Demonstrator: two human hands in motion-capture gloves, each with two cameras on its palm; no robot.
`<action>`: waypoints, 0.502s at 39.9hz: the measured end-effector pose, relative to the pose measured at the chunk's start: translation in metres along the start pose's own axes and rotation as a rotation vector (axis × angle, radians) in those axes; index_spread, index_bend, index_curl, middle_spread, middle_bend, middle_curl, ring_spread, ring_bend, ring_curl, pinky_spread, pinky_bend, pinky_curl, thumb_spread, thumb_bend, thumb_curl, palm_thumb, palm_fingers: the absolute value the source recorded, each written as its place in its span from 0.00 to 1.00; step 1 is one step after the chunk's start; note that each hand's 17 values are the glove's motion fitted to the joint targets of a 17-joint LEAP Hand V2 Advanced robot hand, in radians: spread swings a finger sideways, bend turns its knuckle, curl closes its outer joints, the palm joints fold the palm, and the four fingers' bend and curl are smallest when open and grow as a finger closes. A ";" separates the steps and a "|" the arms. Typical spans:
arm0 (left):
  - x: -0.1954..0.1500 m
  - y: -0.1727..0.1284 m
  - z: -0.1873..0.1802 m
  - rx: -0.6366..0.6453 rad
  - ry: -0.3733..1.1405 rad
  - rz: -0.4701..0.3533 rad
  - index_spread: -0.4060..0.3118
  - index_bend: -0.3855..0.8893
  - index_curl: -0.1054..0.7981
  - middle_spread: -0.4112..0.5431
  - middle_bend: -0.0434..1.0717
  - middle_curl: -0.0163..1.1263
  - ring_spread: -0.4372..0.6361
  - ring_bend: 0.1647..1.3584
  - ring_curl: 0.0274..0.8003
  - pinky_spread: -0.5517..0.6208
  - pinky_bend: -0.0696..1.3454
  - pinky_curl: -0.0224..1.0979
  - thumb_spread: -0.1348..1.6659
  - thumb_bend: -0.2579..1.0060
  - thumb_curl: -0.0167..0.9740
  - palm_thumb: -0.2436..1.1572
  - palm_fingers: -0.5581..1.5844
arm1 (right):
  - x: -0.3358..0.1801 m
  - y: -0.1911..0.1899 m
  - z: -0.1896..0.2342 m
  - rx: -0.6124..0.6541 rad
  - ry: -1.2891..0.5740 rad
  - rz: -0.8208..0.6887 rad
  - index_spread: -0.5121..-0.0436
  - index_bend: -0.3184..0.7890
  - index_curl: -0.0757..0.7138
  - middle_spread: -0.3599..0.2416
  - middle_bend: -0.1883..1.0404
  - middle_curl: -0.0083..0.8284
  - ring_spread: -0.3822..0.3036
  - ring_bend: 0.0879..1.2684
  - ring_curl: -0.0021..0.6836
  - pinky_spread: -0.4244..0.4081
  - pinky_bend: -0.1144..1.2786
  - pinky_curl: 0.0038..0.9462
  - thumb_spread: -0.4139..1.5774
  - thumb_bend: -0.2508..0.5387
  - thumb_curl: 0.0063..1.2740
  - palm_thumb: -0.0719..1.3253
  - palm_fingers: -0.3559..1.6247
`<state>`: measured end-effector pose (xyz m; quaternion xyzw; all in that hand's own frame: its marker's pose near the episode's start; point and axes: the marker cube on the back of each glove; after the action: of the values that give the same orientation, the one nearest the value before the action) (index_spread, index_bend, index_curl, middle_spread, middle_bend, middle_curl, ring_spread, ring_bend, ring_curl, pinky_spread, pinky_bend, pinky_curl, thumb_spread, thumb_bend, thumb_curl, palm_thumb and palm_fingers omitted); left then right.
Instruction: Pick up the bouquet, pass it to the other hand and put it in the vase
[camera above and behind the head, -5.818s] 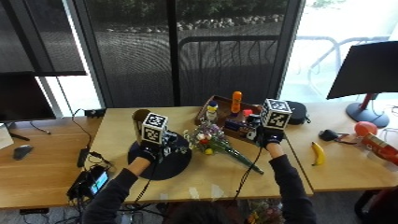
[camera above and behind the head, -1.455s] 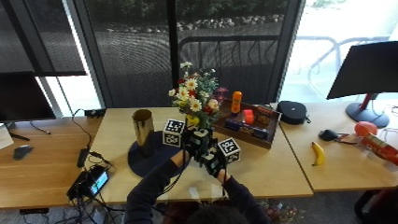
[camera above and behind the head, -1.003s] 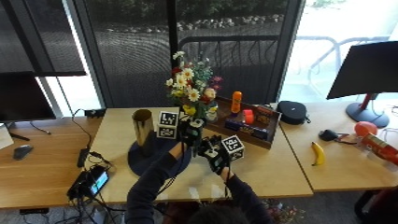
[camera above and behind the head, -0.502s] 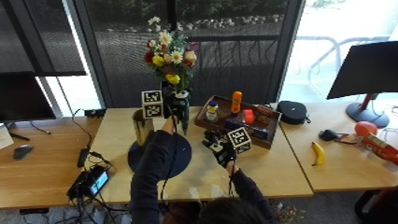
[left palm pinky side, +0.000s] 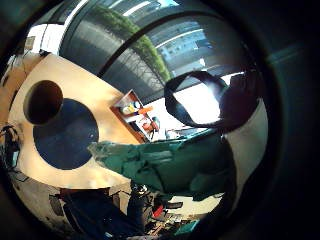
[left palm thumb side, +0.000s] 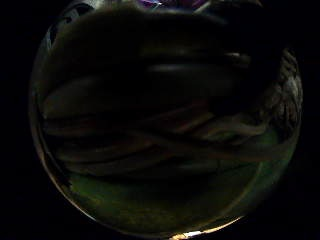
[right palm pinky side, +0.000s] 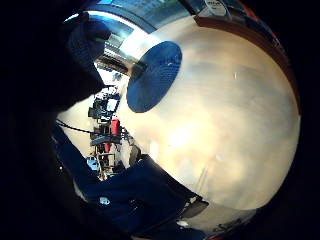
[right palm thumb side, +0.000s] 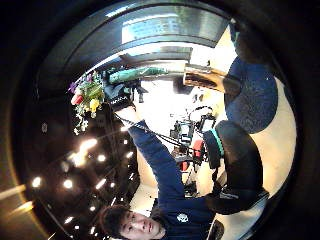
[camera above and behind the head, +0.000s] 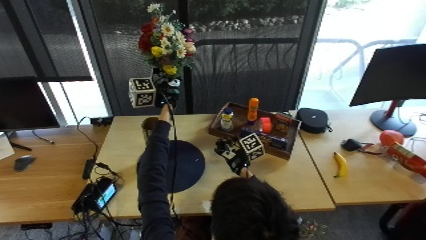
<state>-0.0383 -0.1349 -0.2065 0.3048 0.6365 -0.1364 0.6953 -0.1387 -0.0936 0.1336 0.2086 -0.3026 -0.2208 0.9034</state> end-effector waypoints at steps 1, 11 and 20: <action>-0.002 -0.006 -0.003 0.008 -0.004 0.004 0.21 0.47 0.79 0.12 0.55 0.51 0.09 0.32 0.56 0.19 0.29 0.42 0.31 0.18 0.76 0.84 0.81 | 0.002 -0.003 0.001 0.025 0.037 -0.027 0.43 0.44 0.57 0.45 0.29 0.44 0.44 0.22 0.52 0.69 0.33 0.36 0.77 0.29 0.27 0.66 0.49; -0.016 -0.052 -0.041 0.136 -0.066 0.039 0.21 0.45 0.80 0.12 0.53 0.50 0.10 0.29 0.55 0.21 0.23 0.41 0.41 0.18 0.71 0.84 0.82 | -0.010 0.003 0.009 -0.194 -0.122 0.086 0.46 0.43 0.57 0.45 0.30 0.44 0.44 0.21 0.52 0.71 0.30 0.35 0.78 0.29 0.27 0.65 0.51; -0.029 -0.078 -0.074 0.246 -0.083 0.039 0.21 0.45 0.80 0.12 0.51 0.50 0.10 0.27 0.54 0.20 0.23 0.41 0.45 0.18 0.68 0.84 0.83 | -0.010 0.004 0.012 -0.307 -0.133 0.302 0.47 0.43 0.57 0.43 0.29 0.43 0.44 0.21 0.52 0.72 0.28 0.35 0.78 0.30 0.27 0.65 0.52</action>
<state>-0.1468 -0.1571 -0.1980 0.3943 0.5796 -0.2123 0.6808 -0.1521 -0.0883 0.1397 0.0058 -0.3522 -0.1401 0.9254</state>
